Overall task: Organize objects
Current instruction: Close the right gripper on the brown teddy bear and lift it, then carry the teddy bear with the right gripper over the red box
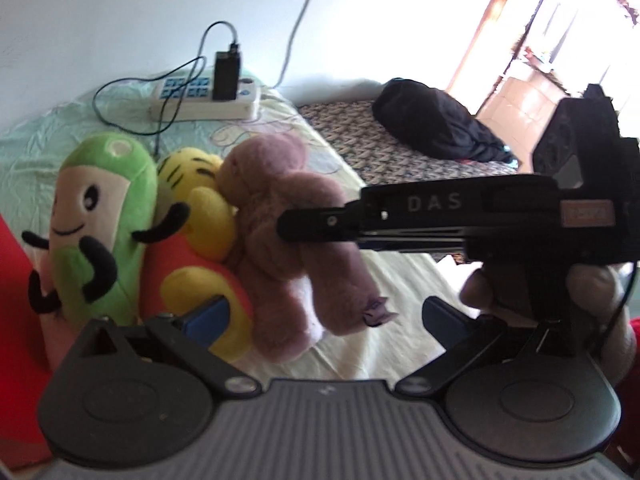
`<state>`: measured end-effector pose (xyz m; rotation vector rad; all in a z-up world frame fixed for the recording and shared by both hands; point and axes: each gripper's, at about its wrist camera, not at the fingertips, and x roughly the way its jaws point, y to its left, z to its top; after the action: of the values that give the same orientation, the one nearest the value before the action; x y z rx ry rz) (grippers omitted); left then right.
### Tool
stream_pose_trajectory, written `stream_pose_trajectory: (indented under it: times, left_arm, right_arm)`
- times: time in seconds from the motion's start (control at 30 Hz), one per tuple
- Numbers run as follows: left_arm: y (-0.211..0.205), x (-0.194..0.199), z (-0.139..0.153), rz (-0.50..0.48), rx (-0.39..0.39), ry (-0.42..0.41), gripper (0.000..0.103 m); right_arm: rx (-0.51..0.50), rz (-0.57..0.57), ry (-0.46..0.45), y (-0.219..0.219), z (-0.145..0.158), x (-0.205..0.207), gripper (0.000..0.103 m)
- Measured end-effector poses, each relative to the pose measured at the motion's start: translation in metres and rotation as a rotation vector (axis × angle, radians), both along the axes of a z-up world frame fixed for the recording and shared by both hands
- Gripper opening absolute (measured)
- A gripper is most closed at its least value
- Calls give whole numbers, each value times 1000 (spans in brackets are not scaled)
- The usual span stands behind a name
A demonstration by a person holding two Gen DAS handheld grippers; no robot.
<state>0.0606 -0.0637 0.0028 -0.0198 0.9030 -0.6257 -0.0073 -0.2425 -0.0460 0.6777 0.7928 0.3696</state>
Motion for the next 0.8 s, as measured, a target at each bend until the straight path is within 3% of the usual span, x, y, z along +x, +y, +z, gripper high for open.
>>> stream_pose_trajectory:
  times: [0.13, 0.23, 0.37, 0.5, 0.8]
  left_arm:
    - [4, -12, 10, -51, -46, -21, 101]
    - [-1, -10, 6, -51, -21, -25, 101]
    - [-3, 3, -7, -24, -33, 29, 101]
    - [-1, 4, -10, -40, -113, 91, 99]
    - [2, -23, 16, -69, -152, 28, 89]
  right_arm:
    - [44, -3, -21, -10, 0, -8, 29]
    - [111, -17, -23, -21, -4, -14, 29]
    - [194, -30, -29, -31, -6, -24, 29]
    - [192, -39, -42, -35, -2, -35, 29]
    - [211, -50, -116, -35, 15, -59, 28]
